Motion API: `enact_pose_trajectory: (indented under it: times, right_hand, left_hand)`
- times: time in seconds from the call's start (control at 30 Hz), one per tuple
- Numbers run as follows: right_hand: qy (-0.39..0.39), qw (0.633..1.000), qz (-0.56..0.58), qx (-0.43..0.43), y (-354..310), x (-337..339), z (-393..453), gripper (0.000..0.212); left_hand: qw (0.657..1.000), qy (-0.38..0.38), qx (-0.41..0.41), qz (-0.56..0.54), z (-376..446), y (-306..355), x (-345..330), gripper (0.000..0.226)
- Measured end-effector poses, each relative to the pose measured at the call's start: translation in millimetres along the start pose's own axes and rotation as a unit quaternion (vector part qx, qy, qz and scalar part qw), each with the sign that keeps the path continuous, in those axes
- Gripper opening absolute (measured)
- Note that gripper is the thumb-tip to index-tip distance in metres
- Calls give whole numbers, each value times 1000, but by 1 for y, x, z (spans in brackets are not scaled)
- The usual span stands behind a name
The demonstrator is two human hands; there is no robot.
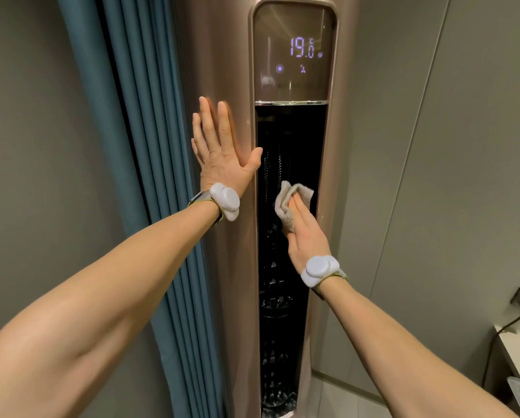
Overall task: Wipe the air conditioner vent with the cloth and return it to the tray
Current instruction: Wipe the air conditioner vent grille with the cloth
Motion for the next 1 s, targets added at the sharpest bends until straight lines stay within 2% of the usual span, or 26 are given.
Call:
enact_pose_trajectory:
  times: [0.1, 0.2, 0.27, 0.4, 0.53, 0.63, 0.7, 0.77, 0.8, 0.9, 1.0]
  right_hand:
    - [45, 999, 14, 7, -15, 17, 27, 82]
    - [55, 998, -1, 6, -23, 28, 38, 78]
    - [37, 999, -10, 9, -21, 25, 29, 78]
    - [-52, 996, -74, 21, 1, 1, -8, 75]
    - [-66, 997, -34, -14, 22, -9, -29, 82]
    - [-21, 999, 24, -31, 7, 2, -27, 78]
    - [9, 997, 78, -25, -10, 9, -21, 62]
    - [73, 992, 101, -19, -24, 20, -12, 38]
    - [91, 987, 132, -27, -28, 24, -6, 34]
    - [92, 982, 161, -27, -41, 25, 10, 45]
    - [111, 961, 238, -85, -40, 24, 21, 46]
  left_hand:
    - [1000, -3, 2, -2, -1, 0, 1, 93]
    - [1000, -10, 1, -3, 0, -1, 1, 93]
    - [1000, -13, 0, -6, 0, -1, 2, 93]
    - [1000, -15, 2, -3, 0, -1, 1, 93]
    - [1000, -16, 3, -3, 0, -1, -1, 93]
    - [1000, -16, 2, -3, 0, -2, -1, 93]
    - [1000, -16, 0, -1, 0, -1, 0, 93]
    - [1000, -19, -1, 1, -1, -1, 1, 93]
    - [1000, -22, -1, 3, -1, -1, 1, 92]
    - [1000, -24, -1, 9, -1, -1, 2, 92]
    - [1000, -27, -3, 15, 0, -1, 2, 92]
Point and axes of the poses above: each hand's wrist, its own z-axis towards the middle knuckle, its own x-axis out of the back of the hand, y = z × x, the point moved 6 cm from there along z, towards the middle knuckle, and after that the axes turned 7 degrees about -x, right-handed, at the moved point
